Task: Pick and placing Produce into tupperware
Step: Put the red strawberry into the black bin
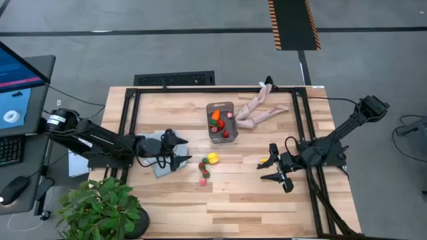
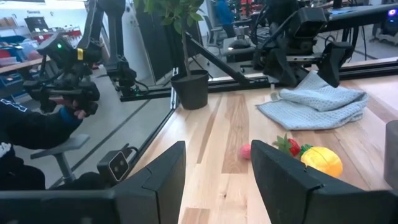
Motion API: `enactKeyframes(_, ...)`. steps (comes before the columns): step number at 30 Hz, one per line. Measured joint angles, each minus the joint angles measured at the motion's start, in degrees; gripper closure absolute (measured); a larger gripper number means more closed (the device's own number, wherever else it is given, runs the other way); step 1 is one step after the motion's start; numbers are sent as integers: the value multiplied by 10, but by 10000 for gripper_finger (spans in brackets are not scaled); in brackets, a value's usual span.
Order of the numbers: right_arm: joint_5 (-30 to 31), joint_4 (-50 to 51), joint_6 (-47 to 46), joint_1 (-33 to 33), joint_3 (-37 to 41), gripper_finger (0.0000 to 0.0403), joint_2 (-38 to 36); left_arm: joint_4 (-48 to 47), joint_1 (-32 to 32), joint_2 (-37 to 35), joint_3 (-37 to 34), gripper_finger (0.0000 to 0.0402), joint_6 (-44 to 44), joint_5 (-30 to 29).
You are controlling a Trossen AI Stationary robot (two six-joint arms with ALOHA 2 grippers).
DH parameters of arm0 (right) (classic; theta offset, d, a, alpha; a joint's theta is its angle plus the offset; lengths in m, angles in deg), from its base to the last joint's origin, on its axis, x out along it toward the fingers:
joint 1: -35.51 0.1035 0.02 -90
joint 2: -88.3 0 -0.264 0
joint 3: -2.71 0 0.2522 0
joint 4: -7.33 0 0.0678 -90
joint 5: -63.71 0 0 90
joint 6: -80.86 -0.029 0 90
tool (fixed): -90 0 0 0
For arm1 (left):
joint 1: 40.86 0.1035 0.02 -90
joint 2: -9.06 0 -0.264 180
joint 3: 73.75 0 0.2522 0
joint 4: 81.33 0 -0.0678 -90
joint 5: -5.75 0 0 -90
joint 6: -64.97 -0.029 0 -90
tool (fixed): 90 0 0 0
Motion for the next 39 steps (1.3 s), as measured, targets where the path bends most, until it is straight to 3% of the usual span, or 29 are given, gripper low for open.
enactKeyframes(7,0,2,0,0,0,199,0,10,-15,30,0,39,13,7)
enactKeyframes(14,0,2,0,0,0,198,0,132,-12,139,0,40,-6,21)
enactKeyframes(27,0,-9,-5,-1,-1,198,35,129,-3,296,83,40,8,64)
enactKeyframes(39,0,-11,-6,-1,-1,199,35,131,-2,310,90,41,10,70)
